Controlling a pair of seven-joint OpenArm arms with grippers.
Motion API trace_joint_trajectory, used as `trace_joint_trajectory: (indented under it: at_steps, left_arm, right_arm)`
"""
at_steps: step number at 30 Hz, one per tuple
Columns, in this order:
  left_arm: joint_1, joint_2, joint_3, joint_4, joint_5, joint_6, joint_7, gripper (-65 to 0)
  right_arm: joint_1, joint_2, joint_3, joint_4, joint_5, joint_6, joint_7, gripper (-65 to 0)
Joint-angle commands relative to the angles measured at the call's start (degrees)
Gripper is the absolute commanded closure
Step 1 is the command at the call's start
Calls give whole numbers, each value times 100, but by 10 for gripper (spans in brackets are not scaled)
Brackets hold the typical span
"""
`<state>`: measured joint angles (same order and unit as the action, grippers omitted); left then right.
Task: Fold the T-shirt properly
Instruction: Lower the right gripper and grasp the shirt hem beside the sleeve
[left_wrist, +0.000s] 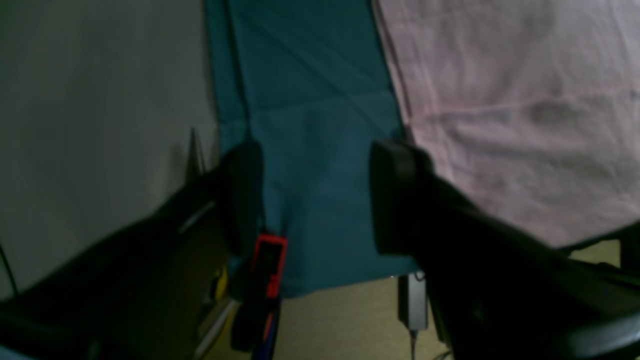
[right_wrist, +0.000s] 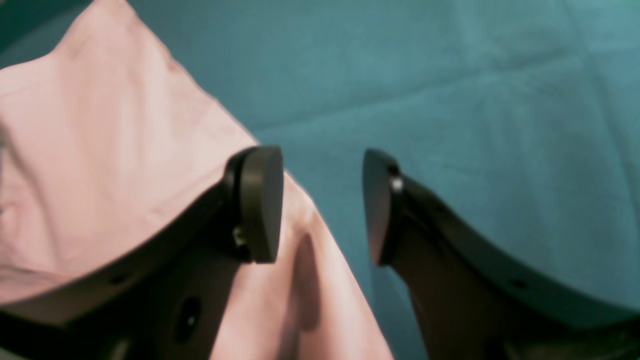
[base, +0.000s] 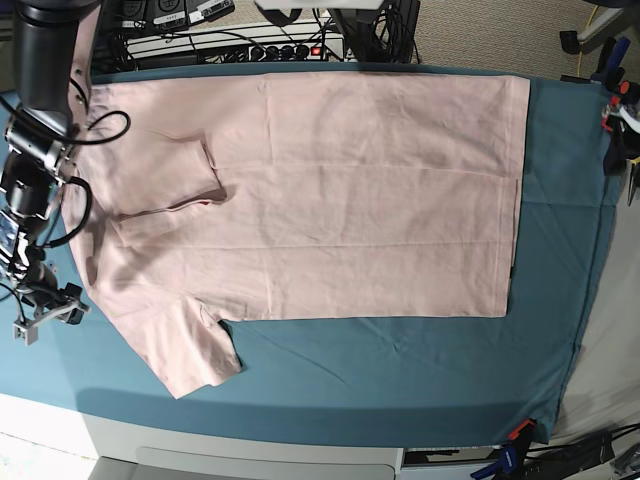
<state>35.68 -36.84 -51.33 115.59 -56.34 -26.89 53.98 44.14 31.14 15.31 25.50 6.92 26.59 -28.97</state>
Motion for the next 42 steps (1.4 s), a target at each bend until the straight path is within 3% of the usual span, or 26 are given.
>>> trace_joint_trajectory:
  at_steps: [1, 5, 8, 9, 13, 15, 23, 27, 36, 42]
  left_arm:
    - [22, -122, -55, 68, -37, -17, -120, -345]
    - [20, -122, -55, 68, -33, -17, -105, -345]
    - [17, -122, -55, 68, -39, -17, -109, -345]
    - [17, -122, -55, 68, -39, -17, -107, -345]
    - [20, -122, -55, 68, -35, -17, -107, -345]
    - [17, -122, -55, 68, -35, -17, -105, -345]
    - [20, -109, -55, 68, -37, -17, -103, -345]
    - [20, -109, -55, 68, -28, -17, -101, -345]
    - [17, -109, -55, 68, -22, -20, -105, -345]
    - [17, -109, -55, 68, -22, -20, -103, -345]
  right_arm:
    - [201, 96, 11, 103, -177, -175, 216, -260]
    - [122, 111, 11, 103, -769, -907, 435, -260]
    - [26, 127, 11, 103, -785, -1016, 498, -260]
    - [-31, 122, 11, 103, -662, -966, 487, -260]
    - [-299, 63, 11, 103, 192, -258, 350, -260]
    - [-426, 20, 13, 103, 544, -107, 271, -260]
    - [-654, 11, 17, 103, 717, -87, 269, -260]
    - [-649, 13, 17, 103, 358, -90, 962, -318]
    - [-656, -114, 15, 103, 715, -79, 675, -319]
    - [-675, -297, 15, 103, 809, 166, 608, -319]
